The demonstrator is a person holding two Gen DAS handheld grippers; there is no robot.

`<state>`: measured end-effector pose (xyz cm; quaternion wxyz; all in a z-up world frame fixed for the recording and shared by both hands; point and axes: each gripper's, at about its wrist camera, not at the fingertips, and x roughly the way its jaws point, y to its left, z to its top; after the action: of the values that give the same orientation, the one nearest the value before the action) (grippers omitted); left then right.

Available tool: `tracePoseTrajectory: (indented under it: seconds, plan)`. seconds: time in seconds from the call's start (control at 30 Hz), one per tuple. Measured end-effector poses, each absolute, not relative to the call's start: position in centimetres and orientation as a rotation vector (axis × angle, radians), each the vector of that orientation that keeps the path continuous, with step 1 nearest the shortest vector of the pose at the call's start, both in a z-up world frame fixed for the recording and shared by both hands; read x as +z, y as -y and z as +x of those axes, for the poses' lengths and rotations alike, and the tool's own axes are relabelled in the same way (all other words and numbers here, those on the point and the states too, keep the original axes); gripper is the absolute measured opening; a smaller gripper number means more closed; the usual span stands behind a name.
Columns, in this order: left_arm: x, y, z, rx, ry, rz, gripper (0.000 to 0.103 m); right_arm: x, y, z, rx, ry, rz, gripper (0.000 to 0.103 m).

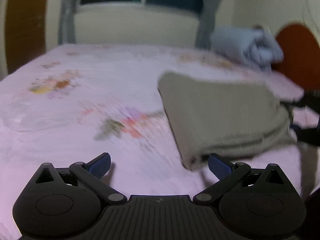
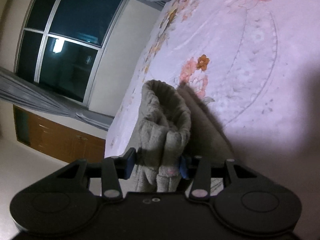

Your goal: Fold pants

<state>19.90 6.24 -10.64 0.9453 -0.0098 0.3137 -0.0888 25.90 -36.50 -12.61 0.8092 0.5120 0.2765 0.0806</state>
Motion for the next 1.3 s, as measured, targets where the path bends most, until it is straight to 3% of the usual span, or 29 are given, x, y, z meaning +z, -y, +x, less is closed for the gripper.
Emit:
tracePoseTrajectory:
  seconds: [0.2, 0.27, 0.3, 0.33, 0.37, 0.57, 0.8, 1.07, 1.1, 1.13, 1.3]
  plan:
    - [-11.6, -5.1, 21.0, -0.132, -0.659, -0.013, 0.103, -12.6, 36.1, 26.0, 0.170, -0.597, 1.055, 0.048]
    - [-11.9, -5.2, 21.5, -0.096, -0.652, -0.015, 0.103, -12.8, 35.9, 26.2, 0.164, -0.608, 1.051, 0.056]
    - [-12.0, -5.5, 21.8, -0.077, -0.649, -0.015, 0.103, -12.9, 35.8, 26.3, 0.161, -0.609, 1.046, 0.055]
    - [-12.0, -5.9, 22.0, -0.033, -0.644, -0.018, 0.103, -12.9, 35.6, 26.3, 0.142, -0.610, 1.016, 0.038]
    - [-12.1, -6.8, 21.9, -0.016, -0.644, -0.074, 0.103, -12.8, 35.5, 26.4, 0.130, -0.617, 0.992, 0.033]
    - [-11.4, -6.8, 21.2, -0.020, -0.610, -0.057, 0.103, -12.3, 35.2, 26.0, 0.140, -0.610, 0.952, 0.033]
    - [-11.9, -8.0, 21.2, -0.022, -0.714, -0.101, 0.103, -13.6, 36.0, 26.3, 0.136, -0.649, 0.947, 0.032]
    - [-9.1, -10.8, 18.9, 0.002, -0.611, -0.228, 0.103, -9.3, 35.4, 23.7, 0.175, -0.566, 0.802, 0.047]
    - [-8.7, -10.1, 19.2, -0.012, -0.603, -0.212, 0.103, -8.9, 35.3, 23.5, 0.167, -0.565, 0.785, 0.050]
    - [-8.5, -9.4, 19.6, -0.029, -0.602, -0.209, 0.103, -8.2, 35.3, 23.3, 0.137, -0.568, 0.774, 0.061]
    - [-9.6, -6.6, 21.9, -0.053, -0.636, -0.189, 0.103, -5.1, 34.5, 22.6, 0.168, -0.451, 0.705, 0.061]
